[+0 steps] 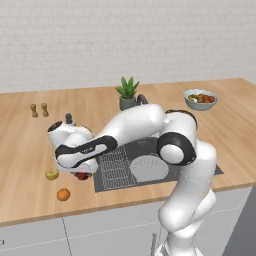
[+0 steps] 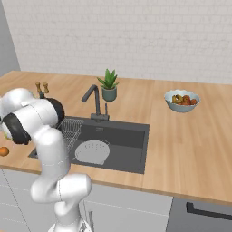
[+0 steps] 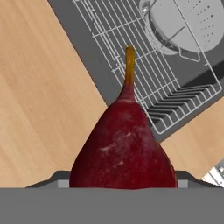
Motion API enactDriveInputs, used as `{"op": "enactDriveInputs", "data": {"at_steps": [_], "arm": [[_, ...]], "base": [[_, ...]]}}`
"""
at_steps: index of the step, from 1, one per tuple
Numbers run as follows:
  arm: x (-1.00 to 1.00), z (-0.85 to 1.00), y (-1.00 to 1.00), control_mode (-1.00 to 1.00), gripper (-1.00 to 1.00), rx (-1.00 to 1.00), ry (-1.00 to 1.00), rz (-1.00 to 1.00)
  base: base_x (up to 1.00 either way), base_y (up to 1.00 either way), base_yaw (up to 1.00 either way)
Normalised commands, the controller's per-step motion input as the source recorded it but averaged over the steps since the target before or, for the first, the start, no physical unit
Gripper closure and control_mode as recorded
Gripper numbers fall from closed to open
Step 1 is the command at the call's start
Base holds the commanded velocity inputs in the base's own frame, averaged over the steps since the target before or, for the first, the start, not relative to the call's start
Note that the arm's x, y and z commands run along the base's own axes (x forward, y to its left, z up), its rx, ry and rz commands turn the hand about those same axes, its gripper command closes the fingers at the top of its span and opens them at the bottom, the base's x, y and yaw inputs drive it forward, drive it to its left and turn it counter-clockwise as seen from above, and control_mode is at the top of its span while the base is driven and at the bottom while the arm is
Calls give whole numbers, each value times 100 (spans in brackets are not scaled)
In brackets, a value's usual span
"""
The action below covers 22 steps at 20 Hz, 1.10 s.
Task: Put the colander in the sink, put the tangerine, pear, kiwi in the colander, and turn on the sink faucet and pour water over the colander.
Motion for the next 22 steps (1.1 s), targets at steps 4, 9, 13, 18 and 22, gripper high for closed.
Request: {"op": "enactDriveInputs", "data": {"at_steps": [4, 9, 13, 18, 22], "arm": [[-40, 4, -94, -100, 100, 15, -16, 10], [-19, 7, -94, -100, 100, 23, 1, 1], [-2, 8, -93, -100, 100, 20, 10, 0], [0, 0, -95, -100, 100, 18, 12, 5], [8, 0, -93, -100, 100, 12, 9, 7]], "base": [[0, 0, 0], [0, 0, 0], [0, 0, 0], [0, 0, 0], [0, 0, 0]]}}
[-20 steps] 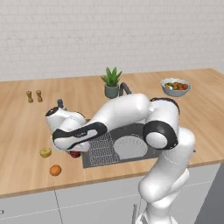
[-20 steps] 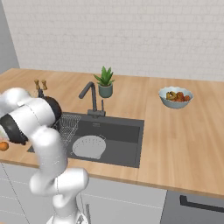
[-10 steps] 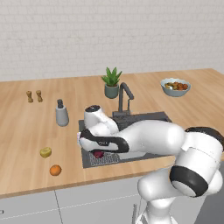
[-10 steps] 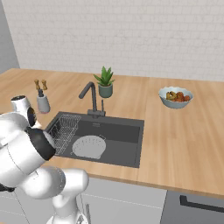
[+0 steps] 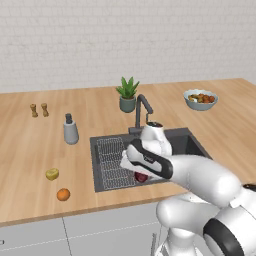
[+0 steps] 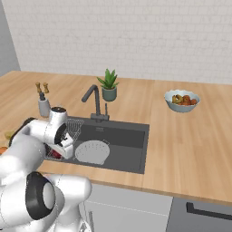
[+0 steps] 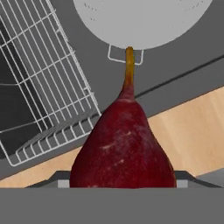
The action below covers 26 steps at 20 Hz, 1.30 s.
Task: Put the colander in the sink, put the tangerine, pear, kiwi in the colander, and turn on the sink faucet and pour water over the colander.
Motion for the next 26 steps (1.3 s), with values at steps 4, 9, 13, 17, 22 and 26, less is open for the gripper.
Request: {"op": "enactDriveInputs", "data": {"at_steps": [4, 9, 13, 17, 22, 26], "arm": [[26, 0, -86, -100, 100, 6, 1, 10], [35, 0, -73, -100, 100, 3, -1, 11], [19, -1, -44, -100, 100, 0, -12, 13], [37, 1, -32, -100, 100, 0, -3, 7], [43, 3, -26, -100, 100, 6, 0, 3], [43, 0, -18, -100, 100, 11, 0, 6]], "base": [[0, 0, 0], [0, 0, 0], [0, 0, 0], [0, 0, 0], [0, 0, 0], [0, 0, 0]]}}
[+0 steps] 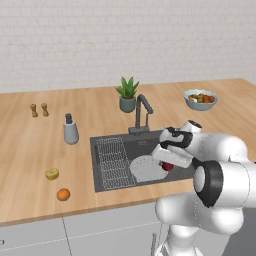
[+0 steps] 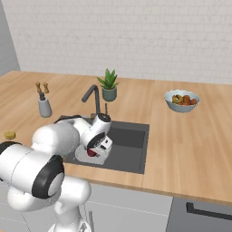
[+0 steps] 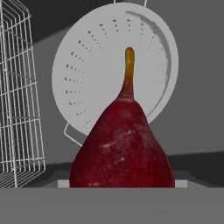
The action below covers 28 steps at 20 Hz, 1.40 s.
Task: Put the colander in the sink, put the tangerine, pear, kiwi in the colander, and turn on the sink faucet and pour water over the colander.
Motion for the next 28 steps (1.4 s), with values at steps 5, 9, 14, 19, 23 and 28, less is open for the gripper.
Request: {"op": "enactDriveInputs", "data": {"at_steps": [5, 9, 14, 19, 23, 28], "arm": [[34, -1, -8, -100, 100, 12, 0, 7], [28, -9, 6, -100, 100, 1, 0, 4], [23, -11, 12, -100, 100, 0, 0, 1], [8, -24, 16, -100, 100, 0, 0, 0], [16, -18, 16, -100, 100, 0, 0, 0], [9, -14, 15, -100, 100, 0, 0, 0]], "base": [[0, 0, 0], [0, 0, 0], [0, 0, 0], [0, 0, 0], [0, 0, 0], [0, 0, 0]]}}
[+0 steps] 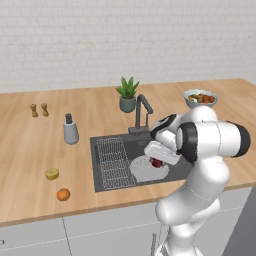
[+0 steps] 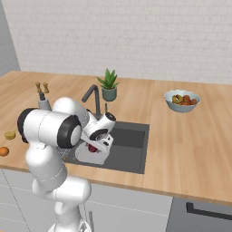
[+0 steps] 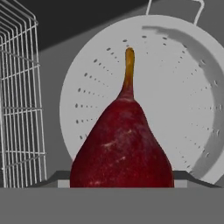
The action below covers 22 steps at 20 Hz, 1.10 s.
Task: Put the colander in the sink, put the tangerine, pear, kiwi in the colander, and turn on the sink faucet and pour water over the colander.
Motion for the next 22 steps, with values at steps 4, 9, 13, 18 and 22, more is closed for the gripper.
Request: {"op": "enactDriveInputs", "data": {"at_steps": [4, 9, 13, 18, 22], "arm": [[3, -15, 12, -100, 100, 0, 0, 0], [12, -18, 10, -100, 100, 0, 0, 0], [28, -11, 0, -100, 100, -2, 0, 0], [19, -11, 0, -100, 100, -4, 0, 0], [5, -14, 0, -100, 100, -3, 0, 0]], "base": [[0, 0, 0], [0, 0, 0], [0, 0, 0], [0, 0, 0], [0, 0, 0]]}}
